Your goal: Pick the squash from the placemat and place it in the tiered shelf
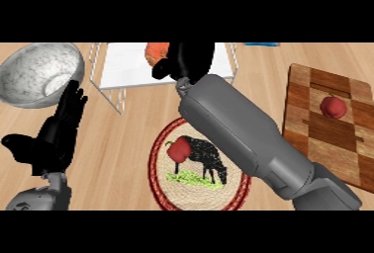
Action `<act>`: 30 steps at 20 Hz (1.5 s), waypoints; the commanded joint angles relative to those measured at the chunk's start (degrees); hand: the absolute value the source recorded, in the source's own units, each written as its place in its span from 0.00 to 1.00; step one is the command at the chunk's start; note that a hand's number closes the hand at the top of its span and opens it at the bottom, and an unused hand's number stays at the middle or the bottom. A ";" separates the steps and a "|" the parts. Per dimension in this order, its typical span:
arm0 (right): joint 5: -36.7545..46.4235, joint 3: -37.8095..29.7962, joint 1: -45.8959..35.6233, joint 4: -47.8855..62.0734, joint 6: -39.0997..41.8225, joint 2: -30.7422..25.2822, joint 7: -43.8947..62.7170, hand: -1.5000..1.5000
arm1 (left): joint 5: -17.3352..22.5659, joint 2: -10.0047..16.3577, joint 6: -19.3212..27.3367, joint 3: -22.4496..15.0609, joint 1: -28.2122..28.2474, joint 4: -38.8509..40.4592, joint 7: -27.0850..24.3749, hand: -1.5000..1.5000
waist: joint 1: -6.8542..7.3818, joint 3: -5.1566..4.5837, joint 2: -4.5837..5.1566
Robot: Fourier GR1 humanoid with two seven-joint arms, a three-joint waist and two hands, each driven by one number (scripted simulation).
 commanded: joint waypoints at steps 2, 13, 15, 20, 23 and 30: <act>-3.96 1.50 -2.09 9.80 -9.13 0.23 -1.17 1.00 | -0.88 -0.90 1.08 0.08 -2.25 1.76 -0.82 0.50 | 0.73 -0.01 0.33; -20.15 -4.73 -2.50 14.84 -12.51 0.23 -15.73 0.00 | 1.24 0.46 -2.36 0.46 1.85 -0.69 -0.46 0.50 | 1.27 0.05 0.31; -22.23 -4.71 -3.57 14.64 -13.29 0.23 -17.81 0.00 | 0.05 -0.02 -0.30 1.43 -1.85 2.29 -0.51 0.50 | 0.47 0.04 0.27; -26.61 -7.21 -2.33 13.20 -16.17 0.24 -26.84 0.00 | 1.33 0.92 -2.14 1.82 1.33 -0.72 -0.71 0.50 | 0.12 0.06 0.04; -28.31 -6.81 -4.06 10.38 -21.34 0.24 -25.14 0.00 | 1.16 0.50 -1.17 2.88 -2.71 3.58 -0.92 0.50 | -0.37 0.03 -0.01; -23.77 -11.09 -2.18 7.14 -21.51 -3.72 -18.06 0.00 | -0.07 -0.24 0.45 2.88 2.25 -0.41 -0.59 0.50 | -3.41 0.06 -1.04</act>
